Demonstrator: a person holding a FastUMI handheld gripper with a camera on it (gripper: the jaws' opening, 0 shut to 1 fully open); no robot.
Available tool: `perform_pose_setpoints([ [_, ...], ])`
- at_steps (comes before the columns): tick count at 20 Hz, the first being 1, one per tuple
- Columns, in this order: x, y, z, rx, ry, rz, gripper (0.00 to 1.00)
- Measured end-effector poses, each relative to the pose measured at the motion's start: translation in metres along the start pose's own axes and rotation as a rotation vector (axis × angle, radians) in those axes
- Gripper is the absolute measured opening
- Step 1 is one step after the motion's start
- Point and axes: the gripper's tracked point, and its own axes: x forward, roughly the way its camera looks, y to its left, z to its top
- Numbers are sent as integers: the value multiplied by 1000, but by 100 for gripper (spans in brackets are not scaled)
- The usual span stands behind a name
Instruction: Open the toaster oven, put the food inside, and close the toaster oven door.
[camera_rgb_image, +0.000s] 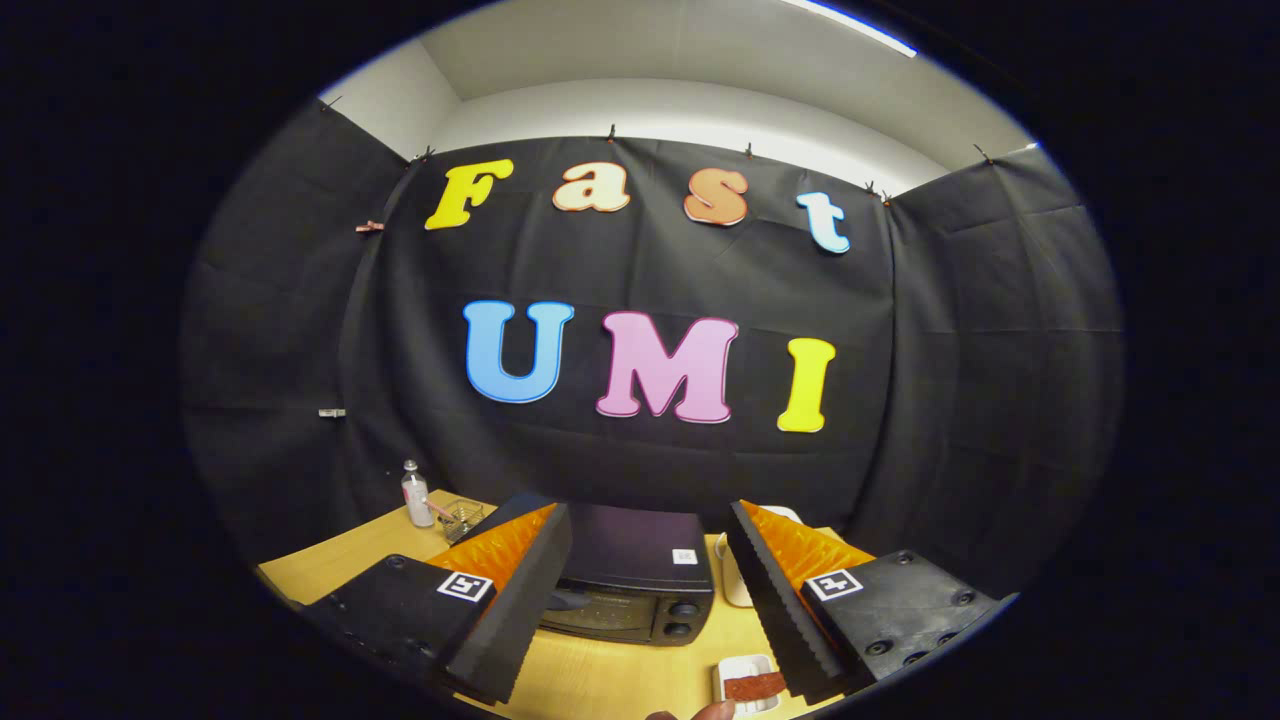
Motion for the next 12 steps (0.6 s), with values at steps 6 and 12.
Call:
perform_pose_setpoints([
  [6, 52, 61, -73, -7, 128, 47, 98],
  [12, 96, 82, -147, 24, 288, 35, 98],
])
